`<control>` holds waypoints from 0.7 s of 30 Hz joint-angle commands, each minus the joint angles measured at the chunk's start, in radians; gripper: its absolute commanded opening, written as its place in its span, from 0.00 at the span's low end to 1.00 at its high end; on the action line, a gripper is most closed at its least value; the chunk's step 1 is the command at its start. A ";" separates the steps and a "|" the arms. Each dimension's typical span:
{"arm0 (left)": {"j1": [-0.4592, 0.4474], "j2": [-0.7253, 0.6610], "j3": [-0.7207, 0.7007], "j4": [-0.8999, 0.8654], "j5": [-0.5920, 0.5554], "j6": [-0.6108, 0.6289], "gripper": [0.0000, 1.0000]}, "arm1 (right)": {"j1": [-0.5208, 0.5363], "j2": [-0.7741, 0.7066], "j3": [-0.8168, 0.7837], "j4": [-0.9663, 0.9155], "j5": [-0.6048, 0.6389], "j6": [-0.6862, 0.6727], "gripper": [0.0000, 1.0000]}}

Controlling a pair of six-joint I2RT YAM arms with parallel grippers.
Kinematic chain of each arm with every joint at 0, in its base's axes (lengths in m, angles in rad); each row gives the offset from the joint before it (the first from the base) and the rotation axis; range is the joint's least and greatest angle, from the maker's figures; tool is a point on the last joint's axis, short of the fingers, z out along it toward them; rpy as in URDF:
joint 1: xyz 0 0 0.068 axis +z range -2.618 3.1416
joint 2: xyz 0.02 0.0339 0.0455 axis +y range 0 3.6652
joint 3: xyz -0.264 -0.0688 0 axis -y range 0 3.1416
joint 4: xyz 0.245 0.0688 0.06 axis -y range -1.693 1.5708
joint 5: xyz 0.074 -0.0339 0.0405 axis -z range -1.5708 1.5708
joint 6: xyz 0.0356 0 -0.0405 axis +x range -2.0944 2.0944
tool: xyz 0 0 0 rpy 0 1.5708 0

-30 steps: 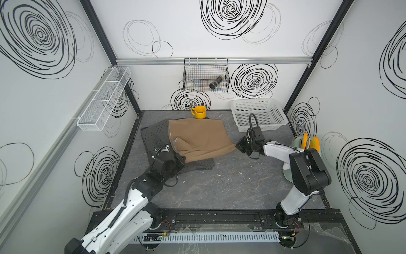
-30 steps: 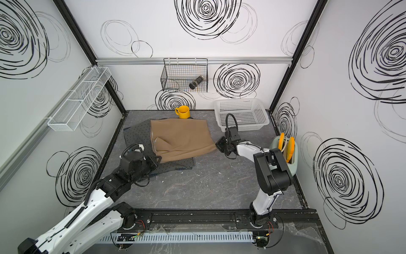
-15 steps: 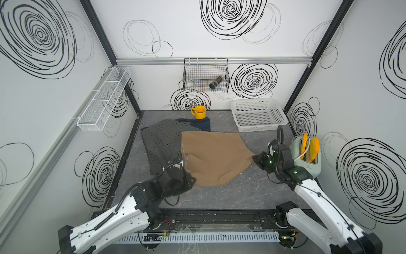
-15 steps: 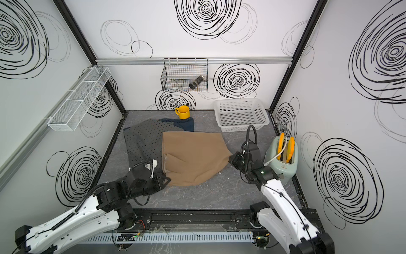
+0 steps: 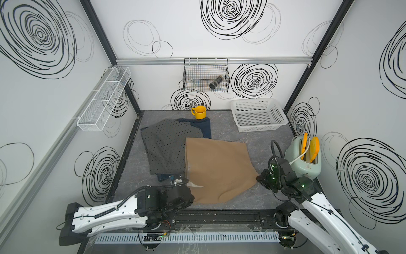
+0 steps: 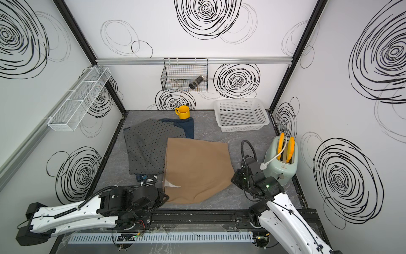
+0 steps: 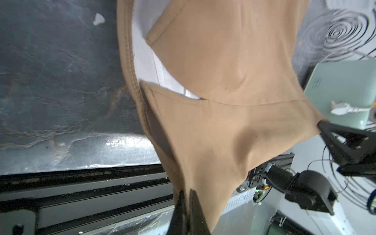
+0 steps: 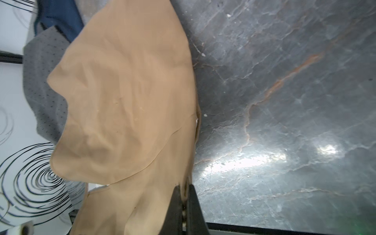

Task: Roll up the skirts
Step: Move the skirt to the center of the board, then fold the skirt at the center of the board.

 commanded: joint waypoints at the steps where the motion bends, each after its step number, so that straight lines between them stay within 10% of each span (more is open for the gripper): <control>1: 0.019 -0.034 0.037 -0.045 -0.130 -0.131 0.00 | 0.008 0.071 0.068 -0.027 0.100 0.041 0.00; 6: 0.208 -0.021 0.100 0.031 -0.183 -0.067 0.00 | -0.001 0.234 0.174 0.119 0.171 0.000 0.00; 13: 0.681 0.231 0.245 0.158 0.096 0.207 0.00 | -0.104 0.504 0.332 0.269 0.188 -0.042 0.00; 21: 0.855 0.594 0.445 0.188 0.103 0.371 0.00 | -0.203 0.823 0.510 0.356 0.134 -0.069 0.00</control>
